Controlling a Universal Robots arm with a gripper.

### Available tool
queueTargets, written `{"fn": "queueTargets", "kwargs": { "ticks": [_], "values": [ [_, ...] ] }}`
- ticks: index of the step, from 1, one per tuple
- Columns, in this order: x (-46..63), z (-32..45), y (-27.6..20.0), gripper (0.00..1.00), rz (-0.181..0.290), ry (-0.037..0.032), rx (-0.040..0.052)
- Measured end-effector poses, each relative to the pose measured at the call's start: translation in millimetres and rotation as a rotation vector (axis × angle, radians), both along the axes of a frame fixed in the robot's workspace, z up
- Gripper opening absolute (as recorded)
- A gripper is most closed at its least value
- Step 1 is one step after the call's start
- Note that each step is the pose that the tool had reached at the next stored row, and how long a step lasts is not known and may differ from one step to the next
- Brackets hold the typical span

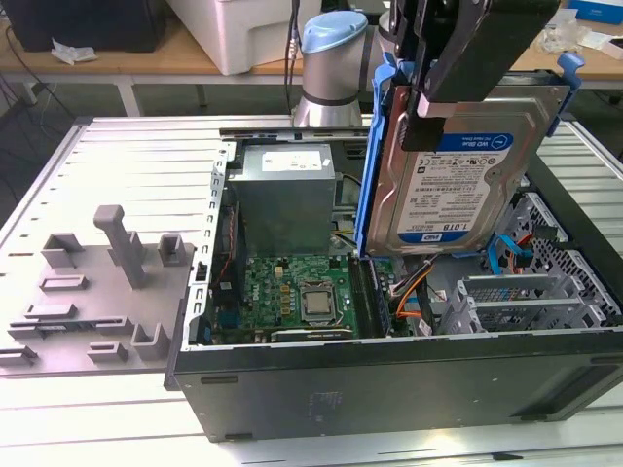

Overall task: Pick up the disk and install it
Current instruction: 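Insert the disk into the insertion slot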

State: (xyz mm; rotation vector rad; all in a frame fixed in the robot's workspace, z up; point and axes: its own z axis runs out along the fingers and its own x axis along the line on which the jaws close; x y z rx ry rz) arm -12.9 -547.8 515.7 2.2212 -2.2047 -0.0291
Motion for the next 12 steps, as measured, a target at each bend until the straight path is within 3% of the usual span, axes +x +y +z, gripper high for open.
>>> {"fn": "queueTargets", "kwargs": {
  "ticks": [3,8,12],
  "values": [
    [0.0,-0.1,-3.1,0.37,0.000,0.0001,0.0070],
    [-0.1,-0.3,-6.0,0.37,0.000,0.0000,0.0332],
    [0.1,-0.3,-6.1,0.37,0.000,0.0001,0.0331]
  ]
}}
